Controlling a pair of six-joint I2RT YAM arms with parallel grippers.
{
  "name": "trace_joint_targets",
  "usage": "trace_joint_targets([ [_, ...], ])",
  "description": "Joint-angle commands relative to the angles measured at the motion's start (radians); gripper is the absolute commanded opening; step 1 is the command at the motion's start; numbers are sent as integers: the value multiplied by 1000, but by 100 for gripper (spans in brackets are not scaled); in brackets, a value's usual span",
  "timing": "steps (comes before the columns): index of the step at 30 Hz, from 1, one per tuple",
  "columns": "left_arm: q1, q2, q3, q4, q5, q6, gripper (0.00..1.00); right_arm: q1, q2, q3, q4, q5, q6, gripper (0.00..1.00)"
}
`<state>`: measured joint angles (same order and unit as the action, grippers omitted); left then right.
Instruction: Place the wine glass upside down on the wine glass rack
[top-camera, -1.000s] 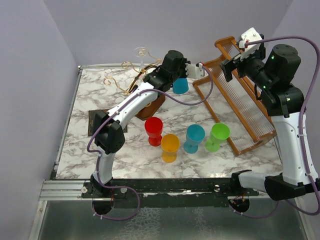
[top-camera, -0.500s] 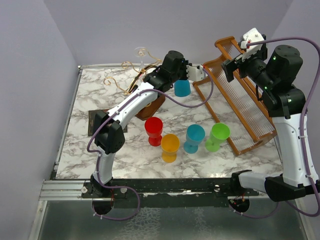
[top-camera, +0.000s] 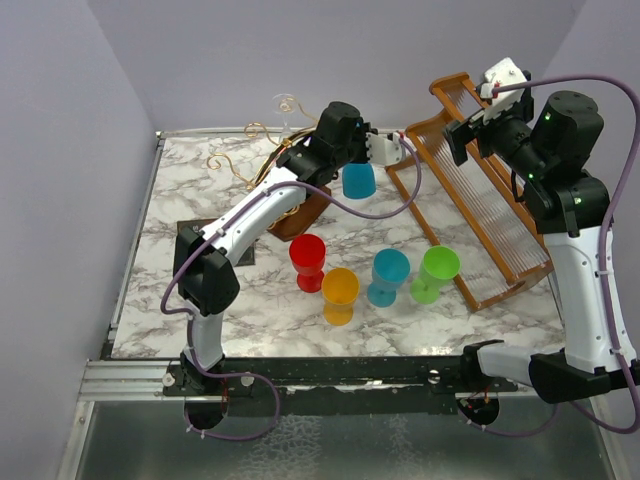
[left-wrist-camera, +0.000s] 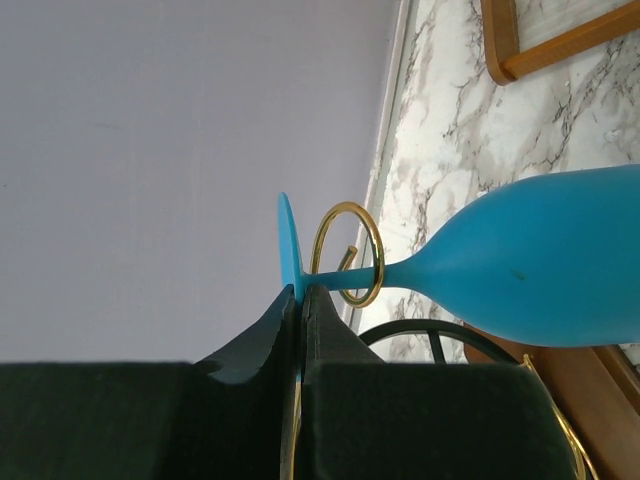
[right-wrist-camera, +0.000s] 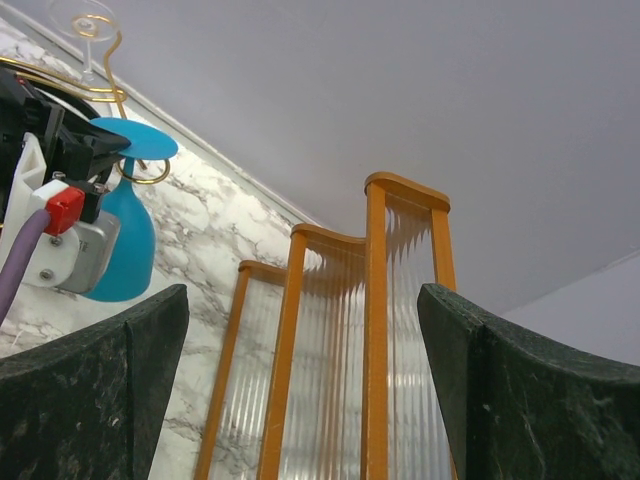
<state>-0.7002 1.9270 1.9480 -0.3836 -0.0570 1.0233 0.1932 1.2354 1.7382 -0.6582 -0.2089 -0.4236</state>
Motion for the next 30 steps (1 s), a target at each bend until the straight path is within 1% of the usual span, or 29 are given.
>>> trace_joint_targets([
  [1,-5,-51,-22,0,-24,4,0,-13,-27,-5,9,-27,11,96],
  [7,-5,-35,-31,4,-41,5,2,-22,-28,-6,8,-33,12,97],
  [21,-5,-46,-28,-80,-27,-25,16,-25,-23,-26,11,-26,-4,98],
  [30,-5,-55,-29,-118,-15,-31,21,-24,-26,-56,9,-29,-16,99],
])
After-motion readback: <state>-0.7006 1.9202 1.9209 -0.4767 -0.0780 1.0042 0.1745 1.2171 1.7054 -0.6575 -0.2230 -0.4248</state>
